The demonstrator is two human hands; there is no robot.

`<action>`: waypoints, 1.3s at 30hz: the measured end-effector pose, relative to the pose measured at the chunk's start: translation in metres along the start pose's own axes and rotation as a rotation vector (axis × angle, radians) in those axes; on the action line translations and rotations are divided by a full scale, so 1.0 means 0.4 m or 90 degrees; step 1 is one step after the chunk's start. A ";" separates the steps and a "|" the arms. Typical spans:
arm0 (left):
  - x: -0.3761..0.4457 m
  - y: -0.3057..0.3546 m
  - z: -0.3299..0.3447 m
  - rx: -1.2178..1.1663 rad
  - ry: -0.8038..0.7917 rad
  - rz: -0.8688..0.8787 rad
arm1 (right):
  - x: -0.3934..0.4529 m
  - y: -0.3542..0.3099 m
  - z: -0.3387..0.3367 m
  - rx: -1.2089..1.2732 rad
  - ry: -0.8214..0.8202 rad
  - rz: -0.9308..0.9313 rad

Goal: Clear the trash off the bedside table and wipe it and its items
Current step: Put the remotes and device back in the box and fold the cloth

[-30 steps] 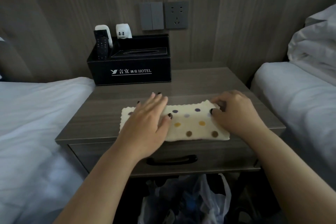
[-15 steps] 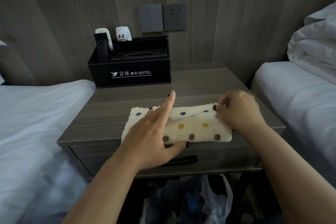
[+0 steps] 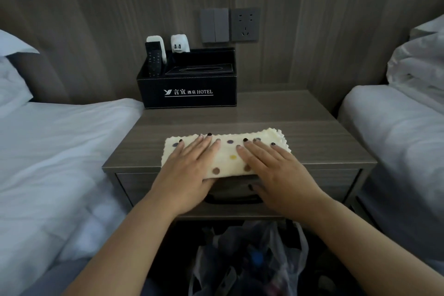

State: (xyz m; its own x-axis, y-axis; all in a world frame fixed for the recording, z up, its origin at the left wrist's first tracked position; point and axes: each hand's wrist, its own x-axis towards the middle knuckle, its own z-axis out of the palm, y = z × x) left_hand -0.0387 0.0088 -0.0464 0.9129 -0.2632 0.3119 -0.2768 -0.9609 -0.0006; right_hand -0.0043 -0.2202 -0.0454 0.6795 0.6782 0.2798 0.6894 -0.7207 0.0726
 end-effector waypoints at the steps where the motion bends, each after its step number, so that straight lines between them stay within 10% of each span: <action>1: -0.013 -0.001 -0.002 -0.022 0.022 0.004 | -0.009 0.007 -0.001 0.017 0.030 0.004; 10: -0.082 0.017 -0.092 -0.377 0.221 -0.136 | -0.066 0.063 -0.083 0.343 0.166 0.175; 16: 0.051 0.028 -0.254 -0.798 0.107 -0.399 | -0.016 0.137 -0.254 0.460 0.305 0.324; 21: 0.235 -0.012 -0.363 -0.679 0.191 -0.356 | 0.115 0.243 -0.387 0.503 0.391 0.431; 26: 0.421 -0.082 -0.446 -0.939 0.269 -0.413 | 0.275 0.333 -0.477 0.533 0.450 0.432; 39: 0.804 -0.224 -0.649 -0.697 0.403 -0.171 | 0.683 0.516 -0.643 0.508 0.449 0.267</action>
State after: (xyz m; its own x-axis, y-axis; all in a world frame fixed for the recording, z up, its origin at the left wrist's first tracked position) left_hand 0.2016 0.0325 0.3007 0.7613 0.3018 0.5738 -0.4822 -0.3280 0.8123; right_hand 0.2591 -0.2205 0.2922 0.7757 -0.0072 0.6310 0.5752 -0.4034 -0.7117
